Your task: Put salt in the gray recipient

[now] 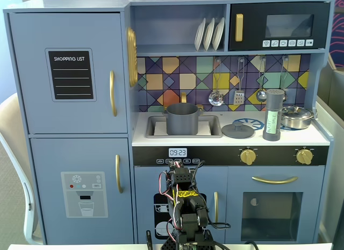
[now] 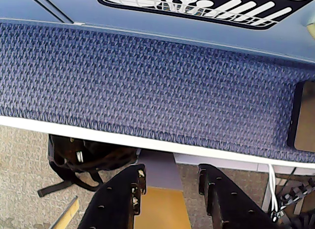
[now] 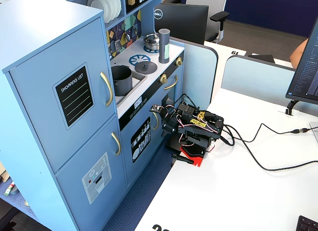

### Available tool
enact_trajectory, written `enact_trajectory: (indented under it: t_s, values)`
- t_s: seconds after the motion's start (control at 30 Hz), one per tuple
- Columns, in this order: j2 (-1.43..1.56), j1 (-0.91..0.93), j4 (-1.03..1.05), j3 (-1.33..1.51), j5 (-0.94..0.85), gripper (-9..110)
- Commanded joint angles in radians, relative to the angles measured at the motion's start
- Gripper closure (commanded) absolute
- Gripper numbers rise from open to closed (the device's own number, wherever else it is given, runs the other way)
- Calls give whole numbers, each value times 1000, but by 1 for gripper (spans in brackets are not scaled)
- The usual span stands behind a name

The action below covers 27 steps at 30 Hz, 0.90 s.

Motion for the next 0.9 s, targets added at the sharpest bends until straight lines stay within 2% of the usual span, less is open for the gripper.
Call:
enact_trajectory:
  t_s: [0.0, 0.3, 0.4, 0.63, 0.87]
  values:
    - [-6, 35, 5, -2, -11, 101]
    - [-6, 38, 3, -3, -6, 101]
    - [-15, 80, -60, -35, 12, 101]
    - [-273, 224, -40, -431, 21, 101]
    - [-416, 515, 104, -810, -21, 101]
